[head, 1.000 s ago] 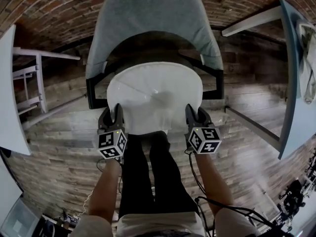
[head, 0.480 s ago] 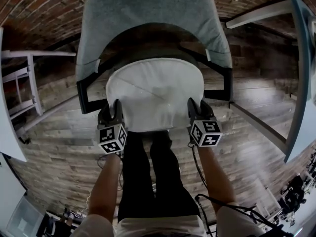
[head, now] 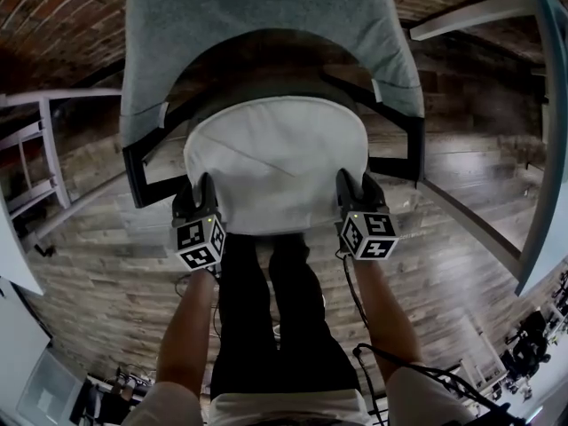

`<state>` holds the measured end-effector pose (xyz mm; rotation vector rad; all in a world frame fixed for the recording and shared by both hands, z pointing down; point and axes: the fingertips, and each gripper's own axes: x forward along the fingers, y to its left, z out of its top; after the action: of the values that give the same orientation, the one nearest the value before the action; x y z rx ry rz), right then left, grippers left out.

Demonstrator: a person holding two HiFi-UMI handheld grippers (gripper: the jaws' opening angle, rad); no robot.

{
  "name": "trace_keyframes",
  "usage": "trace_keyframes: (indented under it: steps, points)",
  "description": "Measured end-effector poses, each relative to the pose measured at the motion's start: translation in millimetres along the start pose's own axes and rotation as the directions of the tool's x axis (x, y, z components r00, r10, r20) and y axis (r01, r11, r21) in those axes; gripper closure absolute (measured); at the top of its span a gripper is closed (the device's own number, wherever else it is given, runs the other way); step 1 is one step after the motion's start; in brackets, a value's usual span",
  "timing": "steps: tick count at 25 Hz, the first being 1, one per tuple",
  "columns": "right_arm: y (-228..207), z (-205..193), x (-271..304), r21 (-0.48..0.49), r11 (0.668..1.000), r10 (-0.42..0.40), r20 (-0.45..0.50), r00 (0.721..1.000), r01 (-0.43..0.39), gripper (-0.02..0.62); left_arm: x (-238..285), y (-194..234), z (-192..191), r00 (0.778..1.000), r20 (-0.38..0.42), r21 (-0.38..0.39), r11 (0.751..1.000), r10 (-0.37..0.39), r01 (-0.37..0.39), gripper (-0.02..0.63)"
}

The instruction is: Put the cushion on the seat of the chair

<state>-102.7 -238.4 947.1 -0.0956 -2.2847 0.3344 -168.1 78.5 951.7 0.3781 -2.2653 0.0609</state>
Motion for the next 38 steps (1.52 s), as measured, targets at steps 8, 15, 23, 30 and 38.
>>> trace_keyframes:
  steps: [8, 15, 23, 30, 38]
  points:
    - [-3.1, -3.7, 3.9, 0.014, 0.999, 0.029, 0.039, 0.999, -0.030, 0.484, 3.6, 0.5, -4.2, 1.000, 0.021, 0.014, 1.000, -0.006, 0.006, 0.529]
    - [-7.4, 0.2, -1.6, 0.046, 0.999, -0.019, 0.056, 0.998, 0.016, 0.434, 0.3, -1.5, -0.5, 1.000, 0.027, 0.040, 0.999, 0.012, -0.013, 0.528]
    - [-12.9, 8.6, -12.9, 0.077, 0.996, -0.051, 0.036, 0.998, 0.048, 0.377, -7.4, 7.4, 4.0, 1.000, 0.003, 0.022, 0.999, 0.031, -0.031, 0.475]
    - [-23.0, 31.1, -37.6, 0.109, 0.989, -0.106, 0.074, 0.992, 0.097, 0.377, -22.4, 5.9, 18.0, 1.000, -0.010, 0.026, 1.000, -0.001, 0.001, 0.459]
    - [18.1, 55.2, -92.5, 0.121, 0.990, -0.082, 0.068, 0.994, 0.074, 0.377, -64.6, 5.2, 48.4, 1.000, -0.014, 0.052, 0.999, -0.011, 0.012, 0.454]
